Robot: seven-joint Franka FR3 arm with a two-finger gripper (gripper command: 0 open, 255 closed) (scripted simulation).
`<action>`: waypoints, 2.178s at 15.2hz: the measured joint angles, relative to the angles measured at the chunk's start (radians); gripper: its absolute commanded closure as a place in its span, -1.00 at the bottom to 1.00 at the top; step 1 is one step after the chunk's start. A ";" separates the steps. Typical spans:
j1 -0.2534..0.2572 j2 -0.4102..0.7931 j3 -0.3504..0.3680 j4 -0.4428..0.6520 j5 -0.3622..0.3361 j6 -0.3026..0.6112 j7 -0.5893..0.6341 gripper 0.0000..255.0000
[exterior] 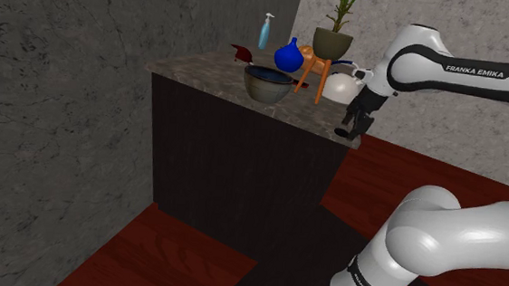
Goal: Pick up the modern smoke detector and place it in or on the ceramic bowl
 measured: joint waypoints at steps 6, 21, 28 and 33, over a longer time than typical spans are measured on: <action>-0.001 0.001 -0.004 -0.011 -0.004 0.012 0.001 -1.00; 0.004 0.000 0.008 0.025 0.008 -0.024 -0.001 1.00; 0.018 0.005 0.042 0.121 0.039 -0.116 -0.003 1.00; 0.028 0.019 0.056 0.188 0.055 -0.169 -0.007 1.00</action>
